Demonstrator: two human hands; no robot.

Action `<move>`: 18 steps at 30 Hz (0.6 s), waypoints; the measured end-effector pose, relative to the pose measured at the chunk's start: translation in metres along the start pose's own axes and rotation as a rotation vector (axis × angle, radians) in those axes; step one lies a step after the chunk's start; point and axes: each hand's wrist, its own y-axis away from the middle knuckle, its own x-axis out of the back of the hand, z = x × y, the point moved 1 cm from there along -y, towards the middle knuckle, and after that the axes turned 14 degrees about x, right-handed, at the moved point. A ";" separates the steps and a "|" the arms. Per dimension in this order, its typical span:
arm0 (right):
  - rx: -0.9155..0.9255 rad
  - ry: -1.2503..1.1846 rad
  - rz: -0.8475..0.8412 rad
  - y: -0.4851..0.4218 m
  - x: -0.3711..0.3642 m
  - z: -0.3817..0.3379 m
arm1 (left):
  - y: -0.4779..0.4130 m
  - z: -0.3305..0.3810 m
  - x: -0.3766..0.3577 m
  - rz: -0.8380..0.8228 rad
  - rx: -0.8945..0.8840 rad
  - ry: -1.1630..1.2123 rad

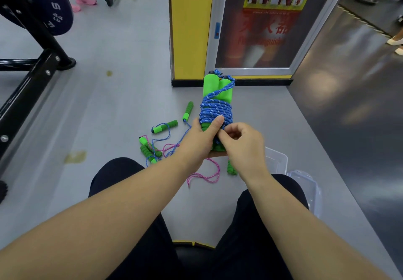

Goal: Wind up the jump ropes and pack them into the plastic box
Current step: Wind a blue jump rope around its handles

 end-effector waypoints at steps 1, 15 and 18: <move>0.028 0.021 0.002 0.001 -0.002 0.000 | -0.001 -0.001 0.000 0.005 -0.002 0.007; -0.349 -0.425 -0.079 -0.030 0.009 0.058 | -0.025 -0.013 0.009 -0.184 0.145 -0.031; -0.534 -0.694 -0.344 -0.036 -0.005 0.085 | -0.041 -0.027 0.014 -0.259 0.227 -0.145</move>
